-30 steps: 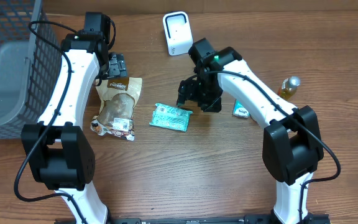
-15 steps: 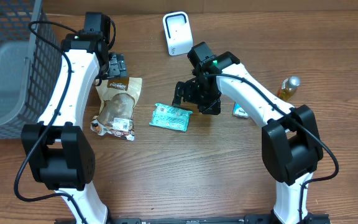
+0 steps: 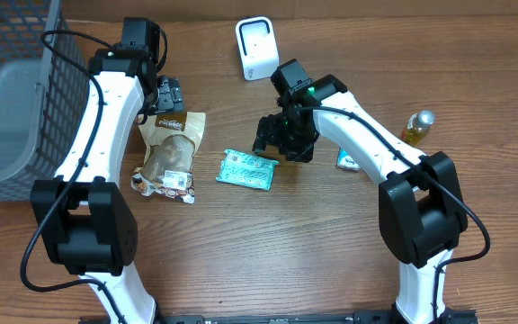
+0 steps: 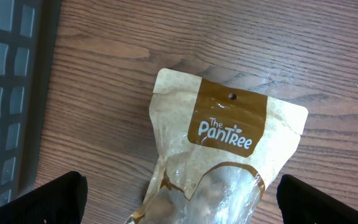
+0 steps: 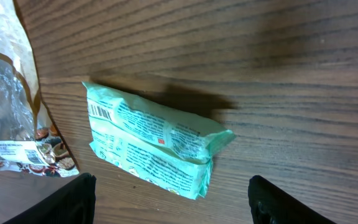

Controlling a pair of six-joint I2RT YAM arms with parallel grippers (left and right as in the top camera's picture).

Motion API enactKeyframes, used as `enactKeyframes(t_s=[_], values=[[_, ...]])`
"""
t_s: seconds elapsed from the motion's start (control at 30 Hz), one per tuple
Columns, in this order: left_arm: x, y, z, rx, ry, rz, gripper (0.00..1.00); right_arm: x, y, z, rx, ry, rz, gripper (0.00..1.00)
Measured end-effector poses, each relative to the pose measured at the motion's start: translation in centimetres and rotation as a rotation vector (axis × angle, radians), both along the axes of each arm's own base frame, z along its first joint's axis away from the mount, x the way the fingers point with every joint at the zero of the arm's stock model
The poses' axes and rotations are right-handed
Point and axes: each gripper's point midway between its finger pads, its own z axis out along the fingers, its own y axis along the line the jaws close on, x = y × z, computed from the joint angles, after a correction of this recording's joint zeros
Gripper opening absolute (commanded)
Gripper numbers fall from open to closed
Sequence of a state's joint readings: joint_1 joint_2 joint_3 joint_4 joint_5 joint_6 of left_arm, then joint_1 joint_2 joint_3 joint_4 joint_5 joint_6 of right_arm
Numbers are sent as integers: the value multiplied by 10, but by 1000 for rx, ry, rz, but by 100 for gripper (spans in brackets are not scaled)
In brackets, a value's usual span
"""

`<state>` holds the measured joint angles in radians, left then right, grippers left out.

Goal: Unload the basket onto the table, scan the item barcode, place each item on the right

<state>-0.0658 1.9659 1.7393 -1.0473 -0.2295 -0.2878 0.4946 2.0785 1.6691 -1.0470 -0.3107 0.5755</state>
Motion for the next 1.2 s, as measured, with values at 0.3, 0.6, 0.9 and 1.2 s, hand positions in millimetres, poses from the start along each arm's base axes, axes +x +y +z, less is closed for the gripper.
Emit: enactKeyframes(t_s=[0.3, 0.6, 0.9, 1.2], values=[[0, 0, 0, 0, 0, 0, 99, -3, 5, -1, 2, -2, 11, 70], [0, 0, 0, 0, 0, 0, 100, -12, 6, -15, -7, 16, 13, 69], [0, 0, 0, 0, 0, 0, 100, -31, 11, -30, -24, 50, 33, 68], [0, 0, 0, 0, 0, 0, 100, -33, 9, -31, -25, 75, 5, 68]])
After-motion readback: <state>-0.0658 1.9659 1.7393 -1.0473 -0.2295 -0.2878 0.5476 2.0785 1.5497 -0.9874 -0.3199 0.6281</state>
